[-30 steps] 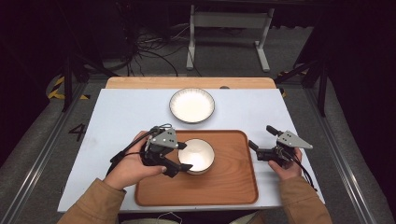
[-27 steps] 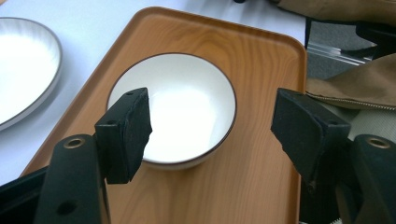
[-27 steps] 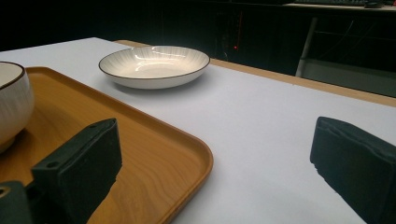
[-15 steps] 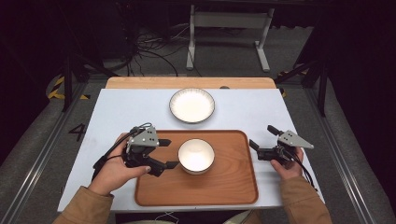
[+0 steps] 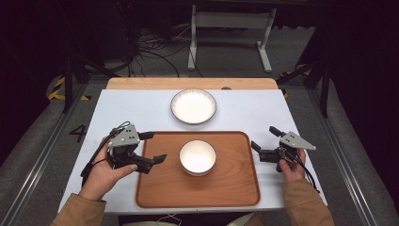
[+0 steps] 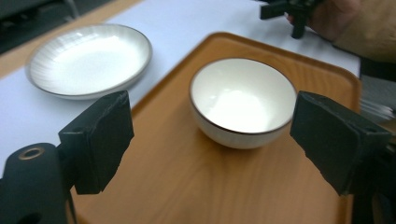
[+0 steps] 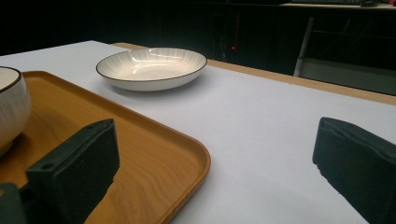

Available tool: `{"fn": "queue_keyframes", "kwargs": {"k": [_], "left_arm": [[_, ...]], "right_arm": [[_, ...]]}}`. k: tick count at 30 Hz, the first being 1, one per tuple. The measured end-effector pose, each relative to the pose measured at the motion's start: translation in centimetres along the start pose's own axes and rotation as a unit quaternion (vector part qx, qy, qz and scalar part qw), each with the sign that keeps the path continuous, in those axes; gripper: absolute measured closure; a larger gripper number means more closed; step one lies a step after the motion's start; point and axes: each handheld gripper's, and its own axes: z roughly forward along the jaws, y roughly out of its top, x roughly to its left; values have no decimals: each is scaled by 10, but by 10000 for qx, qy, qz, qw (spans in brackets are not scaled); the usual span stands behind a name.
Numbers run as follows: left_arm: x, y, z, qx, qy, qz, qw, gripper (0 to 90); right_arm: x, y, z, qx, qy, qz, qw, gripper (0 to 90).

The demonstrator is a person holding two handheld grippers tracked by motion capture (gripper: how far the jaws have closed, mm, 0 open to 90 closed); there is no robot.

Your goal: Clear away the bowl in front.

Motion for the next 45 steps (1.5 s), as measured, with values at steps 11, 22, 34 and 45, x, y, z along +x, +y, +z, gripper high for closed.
{"fn": "queue_keyframes", "kwargs": {"k": [11, 22, 34, 45], "left_arm": [[13, -39, -12, -467, 278, -297, 9981, 154], [22, -77, -17, -796, 568, -522, 9938, 166], [32, -110, -12, -1039, 805, -741, 9885, 186], [31, -123, -7, -1125, 966, -834, 9854, 140]], "right_arm": [[0, 0, 0, 3, 12, 4, 10000, 10], [0, 0, 0, 1, -7, 23, 10000, 10], [0, 0, 0, -5, 1, 15, 10000, 9], [0, 0, 0, -6, 17, -1, 10000, 10]]}}
